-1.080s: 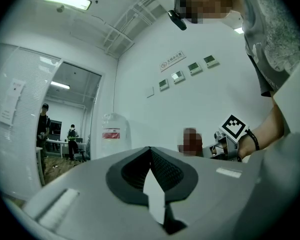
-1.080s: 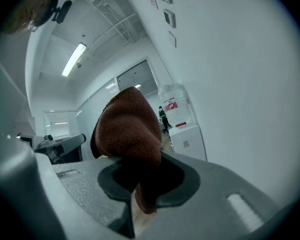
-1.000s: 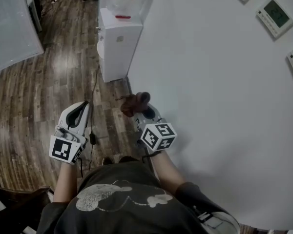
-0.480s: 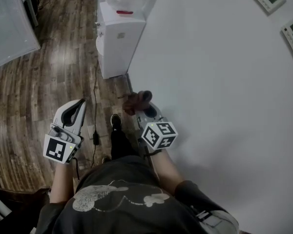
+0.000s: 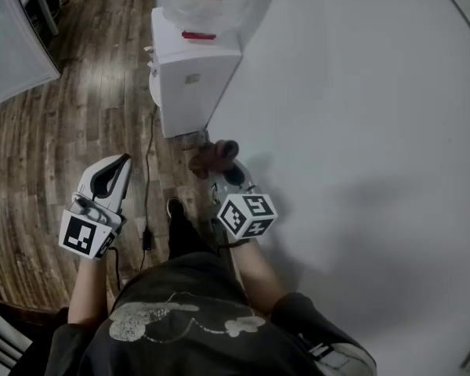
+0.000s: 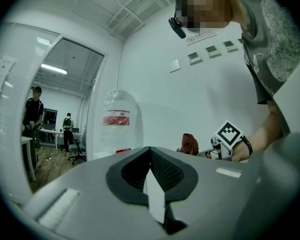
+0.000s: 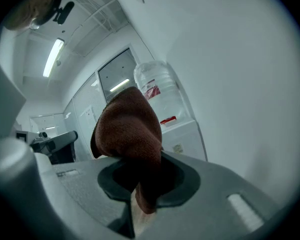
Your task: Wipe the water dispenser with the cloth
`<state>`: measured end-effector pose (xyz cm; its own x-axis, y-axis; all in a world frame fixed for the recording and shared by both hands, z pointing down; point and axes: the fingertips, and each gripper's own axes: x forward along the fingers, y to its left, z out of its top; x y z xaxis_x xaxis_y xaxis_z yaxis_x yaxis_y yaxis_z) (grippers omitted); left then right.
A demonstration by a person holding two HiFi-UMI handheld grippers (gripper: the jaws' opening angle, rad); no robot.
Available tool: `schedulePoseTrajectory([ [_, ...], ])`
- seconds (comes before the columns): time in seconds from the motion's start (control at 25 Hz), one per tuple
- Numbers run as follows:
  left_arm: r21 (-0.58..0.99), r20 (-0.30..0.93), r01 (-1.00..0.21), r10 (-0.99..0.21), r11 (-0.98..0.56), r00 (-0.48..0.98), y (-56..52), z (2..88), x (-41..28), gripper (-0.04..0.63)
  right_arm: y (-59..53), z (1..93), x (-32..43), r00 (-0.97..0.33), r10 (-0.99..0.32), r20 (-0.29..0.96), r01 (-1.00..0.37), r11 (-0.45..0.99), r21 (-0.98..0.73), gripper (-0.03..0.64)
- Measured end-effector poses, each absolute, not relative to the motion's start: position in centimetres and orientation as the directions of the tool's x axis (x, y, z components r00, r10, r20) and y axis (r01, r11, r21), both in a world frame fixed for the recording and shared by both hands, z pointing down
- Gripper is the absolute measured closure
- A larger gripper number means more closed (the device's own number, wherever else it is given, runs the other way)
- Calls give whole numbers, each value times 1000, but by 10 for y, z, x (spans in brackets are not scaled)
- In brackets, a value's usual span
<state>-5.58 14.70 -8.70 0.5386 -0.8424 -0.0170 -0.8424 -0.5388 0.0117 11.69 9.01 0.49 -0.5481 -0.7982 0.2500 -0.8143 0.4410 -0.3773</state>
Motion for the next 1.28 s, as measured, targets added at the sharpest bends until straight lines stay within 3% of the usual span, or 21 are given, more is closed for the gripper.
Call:
schedulePoseTrajectory([
  [0.32, 39, 0, -848, -849, -528, 528, 40, -78, -55, 577, 2, 20, 97, -585, -755, 296, -794, 457, -401, 560],
  [0.72, 118, 17, -849, -853, -516, 521, 22, -51, -109, 577, -27, 38, 47, -549, -746, 377, -832, 440, -339, 560],
  [0.96, 100, 40, -820, -821, -563, 569, 0, -24, -127, 577, -81, 37, 13, -507, -795, 334, -858, 428, -283, 560],
  [1.28, 114, 34, -816, -818, -567, 574, -65, 21, -129, 577, -164, 70, -25, -560, -792, 243, -825, 507, -250, 560],
])
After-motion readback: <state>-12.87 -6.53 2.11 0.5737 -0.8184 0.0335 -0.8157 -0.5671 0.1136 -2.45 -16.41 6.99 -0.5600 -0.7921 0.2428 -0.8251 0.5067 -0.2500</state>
